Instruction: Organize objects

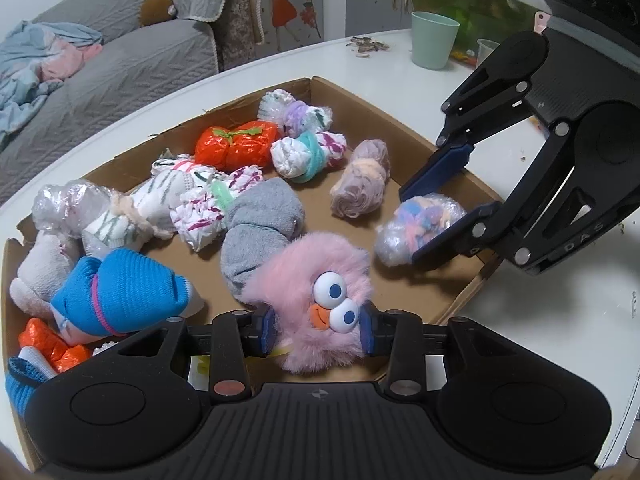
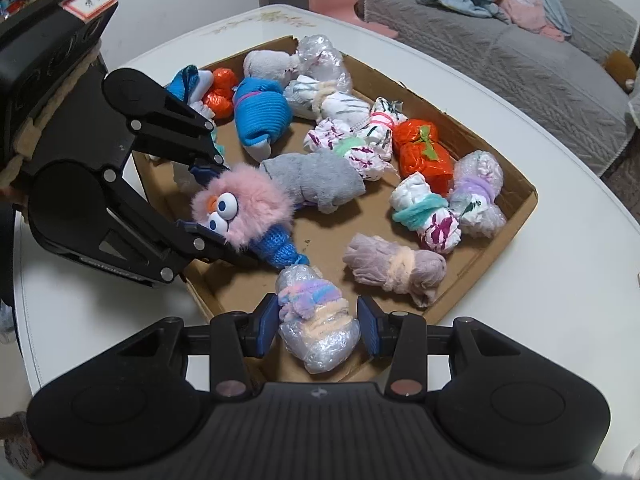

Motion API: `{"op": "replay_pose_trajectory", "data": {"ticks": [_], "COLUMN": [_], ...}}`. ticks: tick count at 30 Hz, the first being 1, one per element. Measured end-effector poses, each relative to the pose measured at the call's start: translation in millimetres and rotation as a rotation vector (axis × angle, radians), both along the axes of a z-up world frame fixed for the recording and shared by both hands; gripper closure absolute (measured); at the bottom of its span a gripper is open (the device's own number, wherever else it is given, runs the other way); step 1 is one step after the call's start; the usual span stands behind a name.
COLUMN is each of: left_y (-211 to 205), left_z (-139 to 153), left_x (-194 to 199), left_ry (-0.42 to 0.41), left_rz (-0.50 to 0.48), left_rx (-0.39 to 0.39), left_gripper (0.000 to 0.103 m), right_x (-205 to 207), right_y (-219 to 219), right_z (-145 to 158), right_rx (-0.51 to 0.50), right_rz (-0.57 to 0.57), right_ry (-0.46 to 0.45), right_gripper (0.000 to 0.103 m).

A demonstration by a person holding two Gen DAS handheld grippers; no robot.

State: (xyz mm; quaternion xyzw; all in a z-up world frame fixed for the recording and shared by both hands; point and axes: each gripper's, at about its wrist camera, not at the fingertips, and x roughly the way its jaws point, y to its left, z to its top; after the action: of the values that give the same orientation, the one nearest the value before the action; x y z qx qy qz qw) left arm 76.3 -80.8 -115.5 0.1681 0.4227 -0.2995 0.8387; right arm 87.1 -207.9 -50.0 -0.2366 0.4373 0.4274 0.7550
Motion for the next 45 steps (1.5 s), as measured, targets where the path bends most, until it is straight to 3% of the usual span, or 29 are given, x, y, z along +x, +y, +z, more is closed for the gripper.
{"op": "replay_pose_trajectory", "data": {"ticks": [10,15,17,19,27,32,39,41,45], "left_y": [0,1,1,0,-4,-8,4,8,13], "left_z": [-2,-1,0,1,-1,1,24,33,47], "left_x": [2,7,9,10,15,18,2,-5,-16], "left_ry": [0.014,0.041,0.05,0.045,0.081,0.116,0.15,0.145,0.13], "left_rz": [-0.002,0.048,0.082,0.119,0.181,0.241,0.326,0.354,0.418], "left_rx": [-0.016,0.008,0.018,0.038,0.074,0.107,0.068,0.062,0.041], "left_gripper": [0.054,0.039,0.023,0.014,0.014,0.012,0.007,0.003,0.001], "right_x": [0,1,1,-1,1,0,-7,-11,-20], "right_y": [4,4,5,7,11,17,11,10,6], "right_z": [-3,-3,-4,-4,-2,1,20,25,35], "right_rx": [-0.021,-0.025,-0.029,-0.038,-0.056,-0.084,-0.06,-0.07,-0.049], "right_rz": [0.026,0.016,0.013,0.018,-0.005,-0.011,-0.052,-0.081,-0.121], "right_ry": [-0.011,-0.01,-0.004,-0.002,0.001,-0.008,-0.013,-0.027,-0.025], "right_gripper": [0.063,0.061,0.055,0.049,0.046,0.031,0.018,0.008,0.003]}}
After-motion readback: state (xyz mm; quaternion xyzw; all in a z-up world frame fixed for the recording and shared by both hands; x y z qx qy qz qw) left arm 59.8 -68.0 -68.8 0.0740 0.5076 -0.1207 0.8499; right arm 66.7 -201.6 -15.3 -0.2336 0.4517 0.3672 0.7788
